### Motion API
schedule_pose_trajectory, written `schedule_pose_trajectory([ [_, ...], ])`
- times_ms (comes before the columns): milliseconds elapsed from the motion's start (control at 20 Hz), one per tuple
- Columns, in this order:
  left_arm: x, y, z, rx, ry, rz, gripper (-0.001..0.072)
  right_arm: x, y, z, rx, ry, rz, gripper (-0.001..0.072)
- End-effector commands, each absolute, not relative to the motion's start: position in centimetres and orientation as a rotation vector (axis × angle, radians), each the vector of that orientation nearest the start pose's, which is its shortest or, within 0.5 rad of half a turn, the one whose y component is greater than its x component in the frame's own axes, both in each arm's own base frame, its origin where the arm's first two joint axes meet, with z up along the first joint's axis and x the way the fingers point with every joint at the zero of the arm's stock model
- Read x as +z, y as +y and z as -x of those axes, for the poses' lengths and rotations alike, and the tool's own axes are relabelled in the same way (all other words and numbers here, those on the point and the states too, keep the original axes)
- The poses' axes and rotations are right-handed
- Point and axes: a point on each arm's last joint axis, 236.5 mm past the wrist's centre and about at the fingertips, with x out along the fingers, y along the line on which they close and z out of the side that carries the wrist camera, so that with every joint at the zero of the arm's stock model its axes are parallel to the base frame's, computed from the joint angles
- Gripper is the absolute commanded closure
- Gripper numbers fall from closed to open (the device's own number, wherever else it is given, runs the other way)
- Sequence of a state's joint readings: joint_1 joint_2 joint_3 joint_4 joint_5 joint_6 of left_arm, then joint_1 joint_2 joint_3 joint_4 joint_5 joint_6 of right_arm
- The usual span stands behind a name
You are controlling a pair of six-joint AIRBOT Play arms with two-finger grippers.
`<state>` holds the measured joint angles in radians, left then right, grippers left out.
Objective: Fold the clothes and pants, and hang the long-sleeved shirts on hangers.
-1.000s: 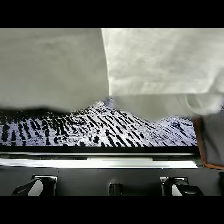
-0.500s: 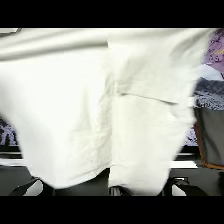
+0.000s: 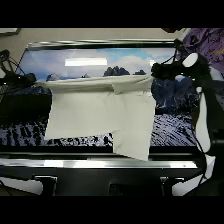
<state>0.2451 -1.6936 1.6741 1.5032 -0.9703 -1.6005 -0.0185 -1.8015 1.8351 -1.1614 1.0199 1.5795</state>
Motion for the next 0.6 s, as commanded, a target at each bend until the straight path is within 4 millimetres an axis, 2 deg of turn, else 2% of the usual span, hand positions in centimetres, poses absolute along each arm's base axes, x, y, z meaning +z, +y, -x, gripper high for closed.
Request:
schedule_pose_trajectory([
  [0, -2.3, 11.7, -56.4, 0.193, 0.999, 0.202, 0.0688, -0.5, 7.1, -59.7, 0.138, 0.984, -0.333, 0.067],
  [150, -4.3, 11.4, -54.8, 0.191, 1.095, 0.215, 0.0689, -1.7, 6.0, -58.4, 0.097, 1.055, -0.307, 0.067],
  [400, -6.3, 10.1, -49.7, 0.204, 1.326, 0.276, 0.0688, -4.0, 5.2, -53.9, 0.078, 1.263, -0.239, 0.067],
  [550, -6.7, 9.2, -46.7, 0.225, 1.455, 0.32, 0.0688, -4.6, 4.6, -52.0, 0.052, 1.348, -0.218, 0.067],
])
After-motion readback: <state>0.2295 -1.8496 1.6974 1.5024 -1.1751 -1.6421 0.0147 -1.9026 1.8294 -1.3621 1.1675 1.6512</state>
